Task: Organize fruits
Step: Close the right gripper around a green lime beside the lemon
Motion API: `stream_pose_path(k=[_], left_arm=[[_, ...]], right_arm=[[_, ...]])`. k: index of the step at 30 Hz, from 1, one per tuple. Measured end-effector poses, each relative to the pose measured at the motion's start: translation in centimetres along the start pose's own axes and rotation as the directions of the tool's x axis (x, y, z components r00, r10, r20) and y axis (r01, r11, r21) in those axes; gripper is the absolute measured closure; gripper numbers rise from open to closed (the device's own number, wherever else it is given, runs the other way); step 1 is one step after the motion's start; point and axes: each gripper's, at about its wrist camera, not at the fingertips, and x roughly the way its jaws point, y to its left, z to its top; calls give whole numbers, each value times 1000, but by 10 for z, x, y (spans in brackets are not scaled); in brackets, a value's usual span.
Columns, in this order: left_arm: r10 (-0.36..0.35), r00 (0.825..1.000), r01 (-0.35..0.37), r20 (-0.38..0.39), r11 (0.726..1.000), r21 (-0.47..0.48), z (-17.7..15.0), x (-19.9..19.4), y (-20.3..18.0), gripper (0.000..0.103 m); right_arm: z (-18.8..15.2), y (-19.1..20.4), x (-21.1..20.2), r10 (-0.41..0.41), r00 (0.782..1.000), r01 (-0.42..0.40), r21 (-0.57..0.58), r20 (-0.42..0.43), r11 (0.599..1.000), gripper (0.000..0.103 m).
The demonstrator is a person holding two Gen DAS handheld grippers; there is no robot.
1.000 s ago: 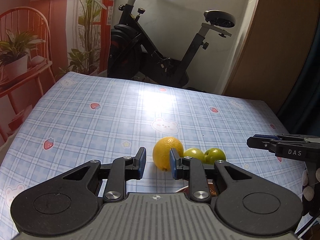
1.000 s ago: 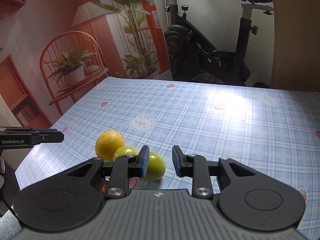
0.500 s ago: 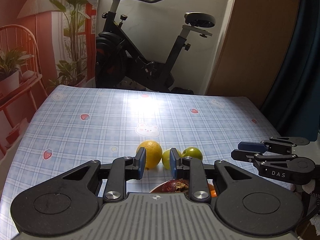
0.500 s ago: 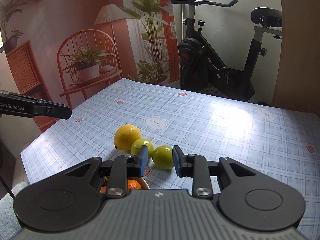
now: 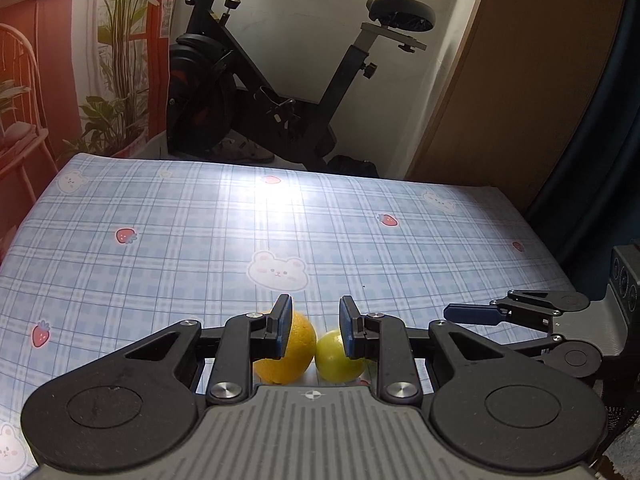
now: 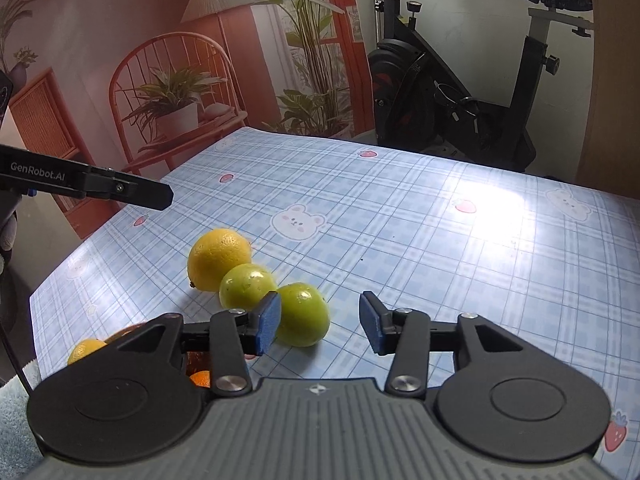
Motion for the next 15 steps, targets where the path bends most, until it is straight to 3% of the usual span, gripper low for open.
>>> stream_pose_path(k=[3,15], left_arm=[[0,1000,0,-16,1000,-2,1,10,3,76],[28,999,-28,-46,1000,11,1,22,9,76]], right_arm=[[1,2,11,27,999,-28,-30,-30,999,44],[3,0,33,77,994,-81,-47,-78,996,44]])
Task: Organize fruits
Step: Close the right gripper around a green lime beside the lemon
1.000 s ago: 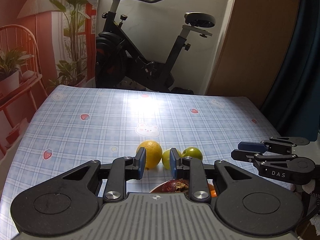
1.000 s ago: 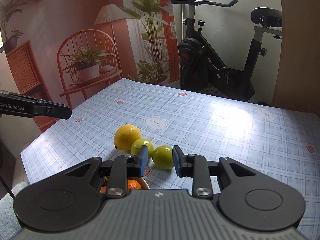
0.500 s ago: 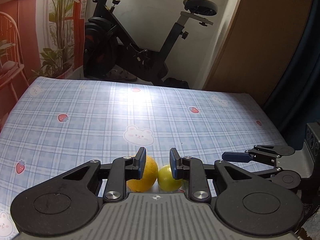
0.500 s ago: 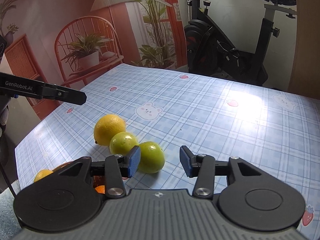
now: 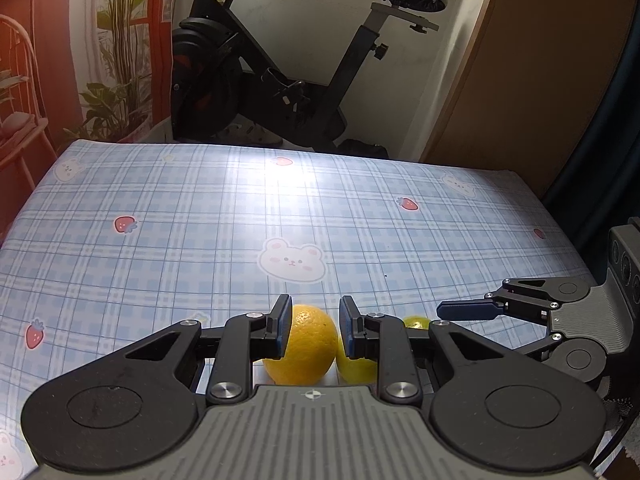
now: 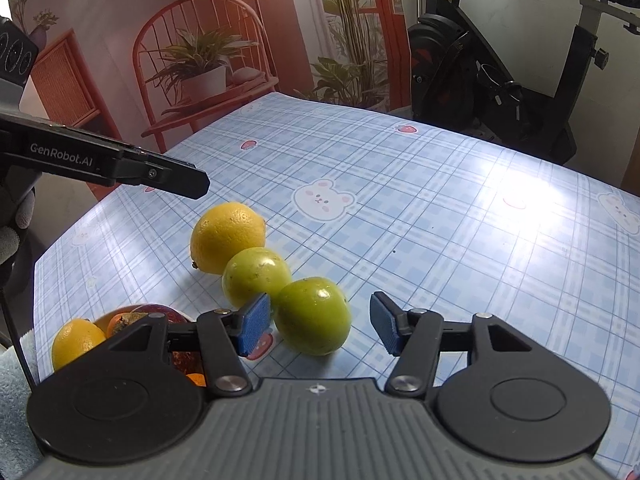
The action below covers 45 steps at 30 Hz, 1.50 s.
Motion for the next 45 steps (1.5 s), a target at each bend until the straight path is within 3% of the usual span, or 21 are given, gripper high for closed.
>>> stream_pose_path(k=[20,27,32,40,45], left_arm=[[6,1000,-6,-10,1000,-4,1,0,0,76],[-64,997,62,-46,998,-27,9,13,-9,75],[-156,983,151,-101,987,-56,12,33,-23,75],[-184,970,180,-156,983,-41,9,57,-38,75],[-218,959,212,-181,976,-52,13,67,-41,75]], right_arm=[[-3,0,4,18,1000,-17,79,-11,997,51],[-11,1,7,16,1000,-14,81,-26,997,50],[-19,6,9,8,999,-6,54,-37,999,50],[-21,3,9,4,1000,-3,56,-15,998,51],[-23,0,9,11,1000,-11,70,0,998,58]])
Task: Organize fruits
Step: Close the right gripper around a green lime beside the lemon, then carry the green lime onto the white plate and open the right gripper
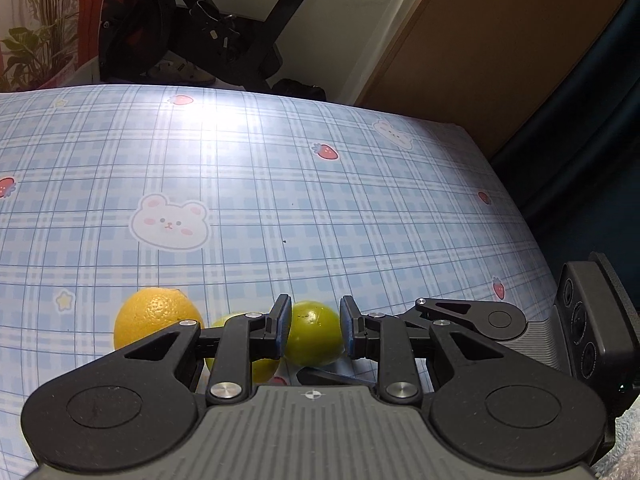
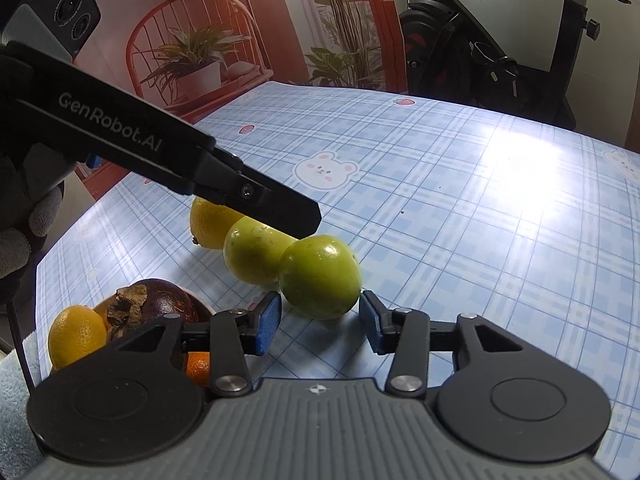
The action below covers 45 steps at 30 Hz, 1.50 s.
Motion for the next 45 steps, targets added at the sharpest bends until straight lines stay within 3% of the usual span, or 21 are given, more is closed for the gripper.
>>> stream_pose_path(k=[6,14,24,33,45], left_arm=[[-11,1000,11,-27,1000,-28,3,14,2,75],[10,999,-10,-52,1000,-10,3,29,3,67],[-17,999,16,-46,999,-28,5,28,5,67],[-39,999,38,-7,999,-25,-3,-14,-10,67],[-46,997,46,54,999,2,-49,-90,-23,67]], right_arm=[[-1,-2,-1,10,1000,-10,18,14,1000,59],[-4,-6,-3,21,999,-23,43,28,999,58],[-3,-4,-12,14,999,-16,48,51,999,60],[2,14,-40,8,997,-9,19,71,1000,60],[-9,85,-88,-1,995,4,-30,101,1000,60]])
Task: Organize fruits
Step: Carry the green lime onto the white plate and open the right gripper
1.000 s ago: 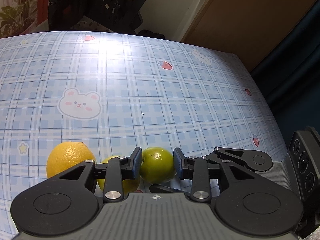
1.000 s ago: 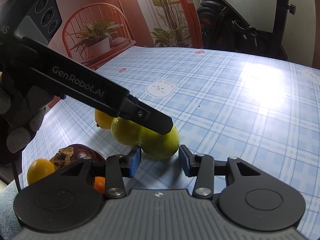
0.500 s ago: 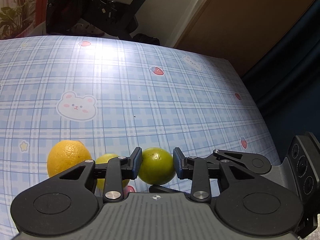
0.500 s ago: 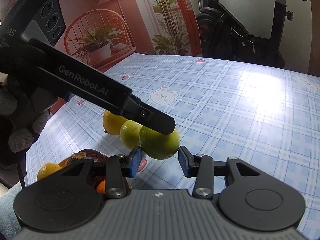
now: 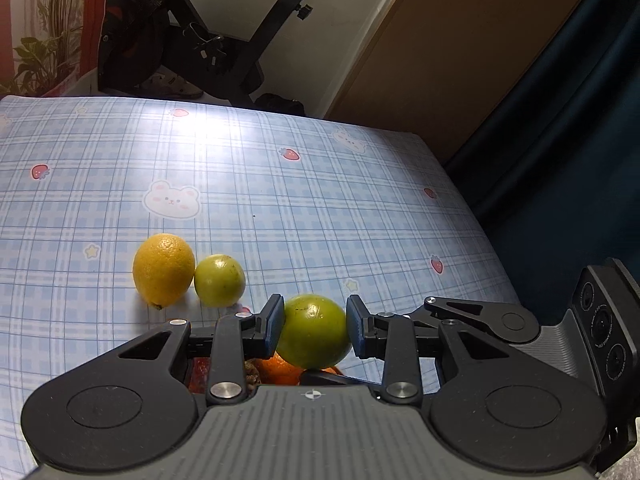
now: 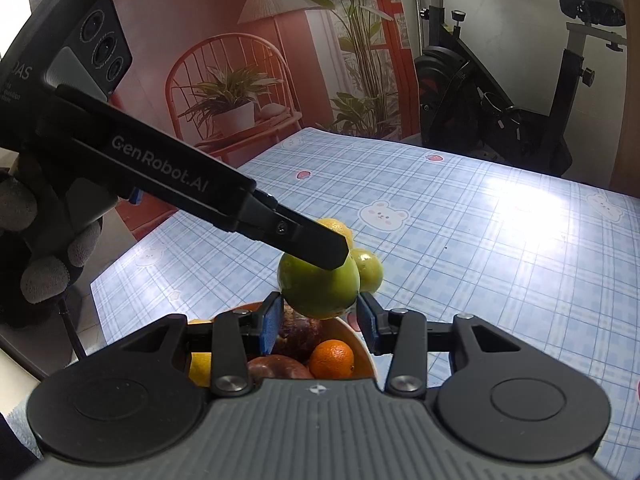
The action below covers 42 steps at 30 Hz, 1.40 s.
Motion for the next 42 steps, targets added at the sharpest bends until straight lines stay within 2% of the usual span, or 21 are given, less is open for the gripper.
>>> stream_pose_path(k=[9,16,24,30,42], left_arm=[[12,1000,-12,-22,1000,-13,-62,-33,15,67],[9,999,-11,-34,999,-48,-101,-34,31,67],[13,996,-22,-92,995,-96,-106,-18,47,67],[18,994,-28,-110,995,-95,-107,-13,47,69],[-11,994,-3,-110,992,-125,-108,-9,51,69]], right_arm=[[-38,64,-3,9,998,-10,-24,-63,1000,60],[-60,85,8,20,993,-24,-31,-119,999,60],[-67,80,34,51,981,-53,-5,-186,999,60],[-71,78,44,70,971,-73,-4,-227,997,60],[-76,77,50,73,969,-73,8,-238,997,59]])
